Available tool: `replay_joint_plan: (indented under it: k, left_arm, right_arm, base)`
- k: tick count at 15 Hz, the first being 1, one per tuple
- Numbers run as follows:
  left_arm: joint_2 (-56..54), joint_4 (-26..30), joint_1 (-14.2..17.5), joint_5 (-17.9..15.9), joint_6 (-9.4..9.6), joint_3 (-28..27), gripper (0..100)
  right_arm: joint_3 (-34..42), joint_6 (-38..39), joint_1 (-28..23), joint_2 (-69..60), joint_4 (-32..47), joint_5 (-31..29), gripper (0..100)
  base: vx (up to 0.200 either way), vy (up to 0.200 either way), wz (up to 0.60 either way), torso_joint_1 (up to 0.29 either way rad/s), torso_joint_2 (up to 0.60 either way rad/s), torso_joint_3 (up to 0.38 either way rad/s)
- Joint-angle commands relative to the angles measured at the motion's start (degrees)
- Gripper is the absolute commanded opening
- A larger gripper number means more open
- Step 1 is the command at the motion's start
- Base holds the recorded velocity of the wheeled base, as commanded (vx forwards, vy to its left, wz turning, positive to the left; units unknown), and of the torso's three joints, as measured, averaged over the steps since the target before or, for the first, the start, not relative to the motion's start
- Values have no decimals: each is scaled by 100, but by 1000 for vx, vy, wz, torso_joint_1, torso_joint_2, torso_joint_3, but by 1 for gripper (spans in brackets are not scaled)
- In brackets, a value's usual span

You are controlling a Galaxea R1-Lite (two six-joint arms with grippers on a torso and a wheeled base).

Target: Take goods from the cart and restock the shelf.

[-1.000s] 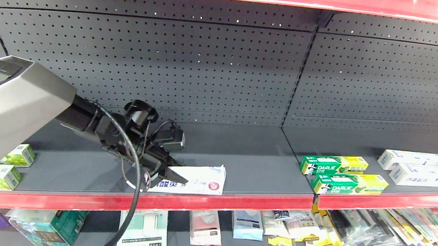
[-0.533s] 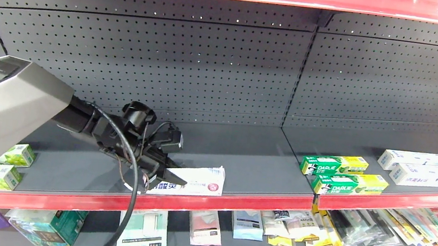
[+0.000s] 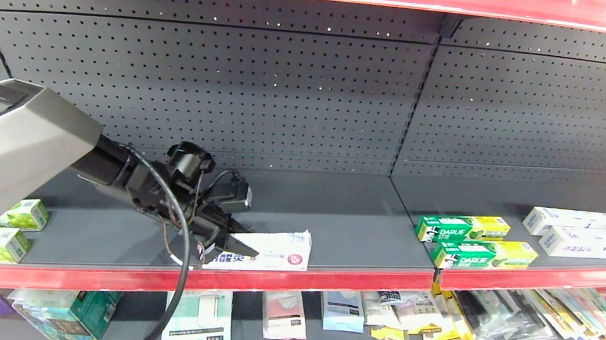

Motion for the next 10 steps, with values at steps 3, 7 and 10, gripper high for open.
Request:
replay_joint_plan:
  k: [3, 7, 10]
  left_arm:
    - [15, 18, -4, 16, -7, -15, 0]
    - [50, 9, -4, 60, -59, -59, 0]
    - [50, 9, -4, 77, -112, -67, 0]
  right_arm:
    - [10, 8, 2, 10, -2, 1, 0]
    - [27, 8, 2, 10, -2, 1, 0]
    - [36, 8, 2, 19, -2, 1, 0]
  base:
    - [0, 0, 0, 0, 0, 0]
    - [0, 0, 0, 0, 0, 0]
    - [0, 0, 0, 0, 0, 0]
